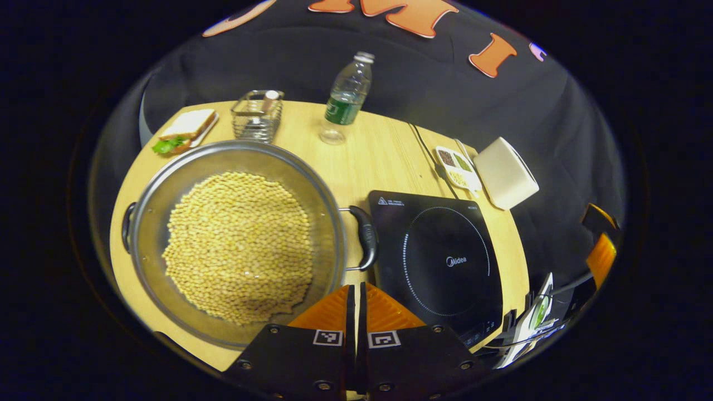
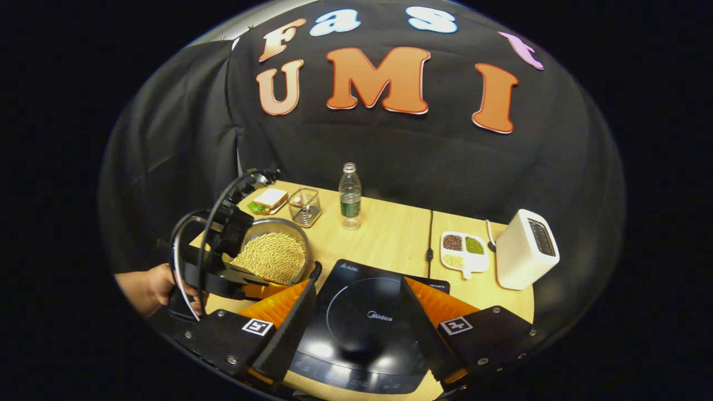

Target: First push the handle of the pot to place it horizontally, then grasp the pot with both hands and set it on the induction cooktop.

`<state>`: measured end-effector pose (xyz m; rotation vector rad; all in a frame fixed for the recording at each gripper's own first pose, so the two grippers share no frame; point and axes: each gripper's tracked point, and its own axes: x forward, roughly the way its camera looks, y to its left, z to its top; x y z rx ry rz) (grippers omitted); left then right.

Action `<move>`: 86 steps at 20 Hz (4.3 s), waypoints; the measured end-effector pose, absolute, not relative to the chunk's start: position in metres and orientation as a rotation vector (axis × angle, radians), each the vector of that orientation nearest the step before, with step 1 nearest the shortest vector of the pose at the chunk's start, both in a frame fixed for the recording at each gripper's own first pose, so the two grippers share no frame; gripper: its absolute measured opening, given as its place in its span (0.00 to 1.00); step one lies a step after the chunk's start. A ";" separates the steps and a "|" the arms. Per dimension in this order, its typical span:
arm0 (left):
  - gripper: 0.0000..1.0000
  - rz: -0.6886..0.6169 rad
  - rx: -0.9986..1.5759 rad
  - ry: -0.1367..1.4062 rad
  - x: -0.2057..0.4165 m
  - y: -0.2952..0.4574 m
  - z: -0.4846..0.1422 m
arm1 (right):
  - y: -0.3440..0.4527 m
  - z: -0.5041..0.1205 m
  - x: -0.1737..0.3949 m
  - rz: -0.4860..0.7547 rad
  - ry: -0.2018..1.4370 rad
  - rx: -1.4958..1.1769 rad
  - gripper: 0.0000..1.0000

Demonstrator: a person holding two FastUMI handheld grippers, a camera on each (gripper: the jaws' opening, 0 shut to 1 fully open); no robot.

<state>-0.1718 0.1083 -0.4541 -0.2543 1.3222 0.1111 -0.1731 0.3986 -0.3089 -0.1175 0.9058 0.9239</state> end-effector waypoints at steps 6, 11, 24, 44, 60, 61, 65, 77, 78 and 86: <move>0.02 0.324 -0.092 1.249 -0.207 0.212 -0.395 | 0.458 -0.330 -0.207 1.015 1.005 -0.135 0.93; 0.65 0.478 -0.058 1.187 -0.224 0.278 -0.357 | 0.499 -0.351 -0.229 1.045 1.098 -0.163 0.93; 0.92 0.413 0.030 1.126 -0.193 0.345 -0.362 | 0.541 -0.436 -0.241 0.895 1.265 -0.313 0.92; 0.93 0.359 -0.114 1.245 -0.192 0.388 -0.472 | 0.555 -0.487 -0.235 0.814 1.259 -0.397 0.73; 0.67 0.493 -0.098 1.236 -0.197 0.393 -0.484 | 0.568 -0.499 -0.229 0.797 1.295 -0.358 0.79; 0.67 0.496 -0.094 1.237 -0.198 0.393 -0.484 | 0.568 -0.500 -0.229 0.796 1.306 -0.343 0.78; 0.67 0.515 -0.080 1.234 -0.198 0.395 -0.484 | 0.567 -0.499 -0.229 0.802 1.372 -0.259 0.71; 0.65 0.542 -0.018 1.162 -0.189 0.400 -0.469 | 0.565 -0.496 -0.226 0.835 1.339 -0.191 0.51; 0.65 0.536 -0.003 1.149 -0.187 0.402 -0.465 | 0.565 -0.498 -0.227 0.834 1.331 -0.179 0.51; 0.63 0.498 0.049 1.083 -0.178 0.408 -0.449 | 0.565 -0.505 -0.235 0.815 1.267 -0.121 0.51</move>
